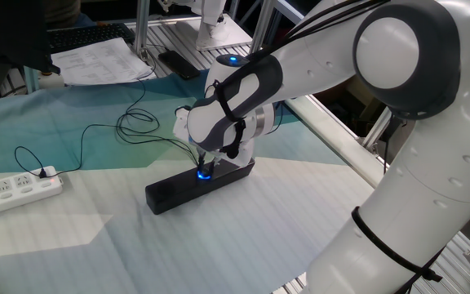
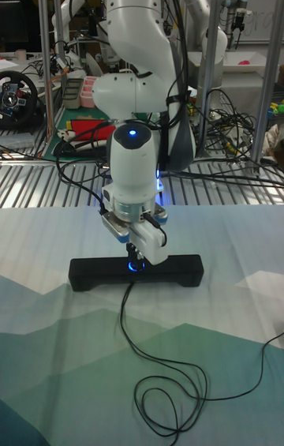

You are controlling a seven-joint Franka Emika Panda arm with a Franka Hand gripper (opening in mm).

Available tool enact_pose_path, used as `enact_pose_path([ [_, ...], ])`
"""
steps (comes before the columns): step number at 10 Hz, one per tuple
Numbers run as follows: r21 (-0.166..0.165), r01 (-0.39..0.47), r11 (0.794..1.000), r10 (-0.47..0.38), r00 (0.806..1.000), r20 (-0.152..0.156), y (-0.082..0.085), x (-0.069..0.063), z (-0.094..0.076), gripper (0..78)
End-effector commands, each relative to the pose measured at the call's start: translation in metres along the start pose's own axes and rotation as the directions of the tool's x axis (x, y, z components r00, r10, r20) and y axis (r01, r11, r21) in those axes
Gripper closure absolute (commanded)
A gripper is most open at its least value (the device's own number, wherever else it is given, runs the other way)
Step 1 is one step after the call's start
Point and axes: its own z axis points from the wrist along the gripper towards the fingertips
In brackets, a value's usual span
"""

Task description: Turn the knob to increase the volume of the speaker

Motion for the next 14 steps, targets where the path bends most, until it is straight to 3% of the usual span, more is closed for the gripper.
enact_pose_path([
  [1, -0.005, -0.059, 0.998, 0.059, 0.998, 0.005, 0.0009, -0.0006, -0.0013, 76.3],
  [6, -0.008, -0.147, 0.989, 0.147, 0.989, 0.012, 0.0009, -0.0006, -0.0013, 76.3],
  [14, -0.014, -0.302, 0.953, 0.302, 0.953, -0.001, 0.0009, -0.0006, -0.0013, 76.3],
])
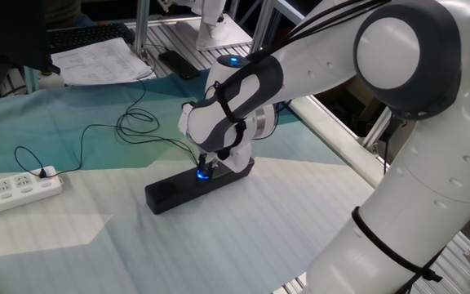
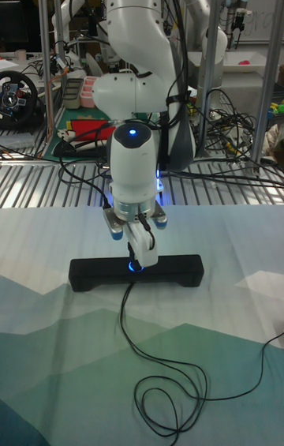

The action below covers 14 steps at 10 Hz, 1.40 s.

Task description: Turn the knob to increase the volume of the speaker

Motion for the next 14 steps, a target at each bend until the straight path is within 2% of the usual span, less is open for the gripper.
enact_pose_path([
  [1, -0.006, -0.083, 0.997, 0.083, 0.997, -0.006, 0.0011, -0.0004, -0.0013, 76.3],
  [5, -0.013, -0.177, 0.984, 0.177, 0.984, -0.008, 0.0011, -0.0004, -0.0013, 76.3],
  [6, -0.02, -0.224, 0.974, 0.224, 0.975, -0.007, 0.0011, -0.0004, -0.0013, 76.3],
  [8, -0.027, -0.263, 0.964, 0.263, 0.965, -0.007, 0.0011, -0.0004, -0.0013, 76.3],
  [12, -0.055, -0.375, 0.925, 0.374, 0.927, -0.022, 0.0011, -0.0004, -0.0013, 76.3],
  [13, -0.056, -0.379, 0.924, 0.379, 0.925, -0.022, 0.0011, -0.0004, -0.0013, 76.3],
  [14, -0.063, -0.414, 0.908, 0.413, 0.91, -0.027, 0.0011, -0.0004, -0.0013, 76.3],
])
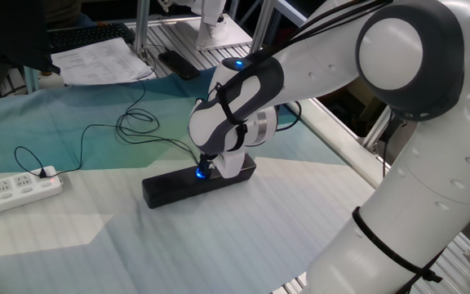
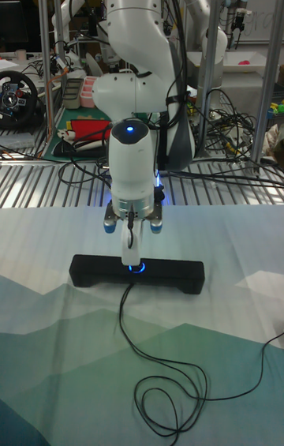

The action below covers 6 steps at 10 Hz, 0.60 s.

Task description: Turn the knob to increase the volume of the speaker

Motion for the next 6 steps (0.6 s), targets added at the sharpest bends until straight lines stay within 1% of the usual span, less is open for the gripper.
enact_pose_path([
  [1, -0.027, -0.106, 0.994, 0.105, 0.994, -0.008, 0.0013, 0.0, -0.0012, 76.3],
  [6, -0.034, -0.192, 0.981, 0.192, 0.981, -0.013, 0.0014, -0.0001, -0.0011, 76.3],
])
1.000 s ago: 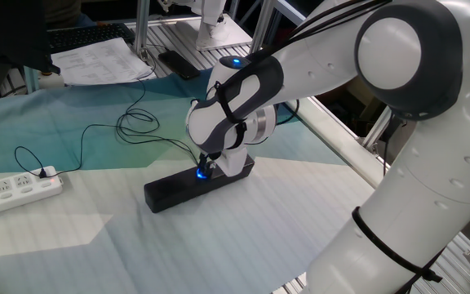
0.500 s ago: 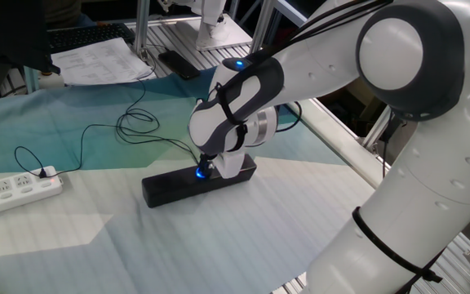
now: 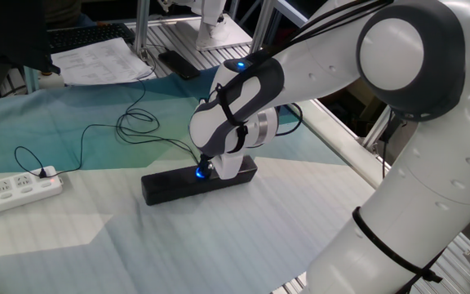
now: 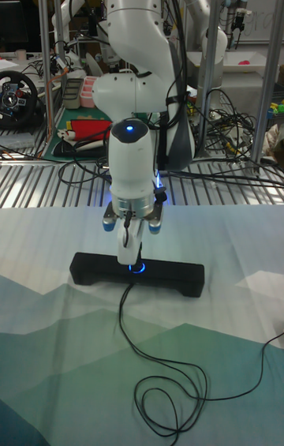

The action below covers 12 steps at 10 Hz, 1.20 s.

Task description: Turn the knob to increase the volume of the speaker

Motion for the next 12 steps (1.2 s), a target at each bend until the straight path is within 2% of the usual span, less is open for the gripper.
enact_pose_path([
  [1, -0.016, -0.104, 0.994, 0.104, 0.995, -0.006, 0.0018, 0.0, -0.0013, 76.3],
  [12, -0.017, -0.233, 0.972, 0.233, 0.972, -0.019, 0.0051, 0.0002, -0.0025, 76.3],
])
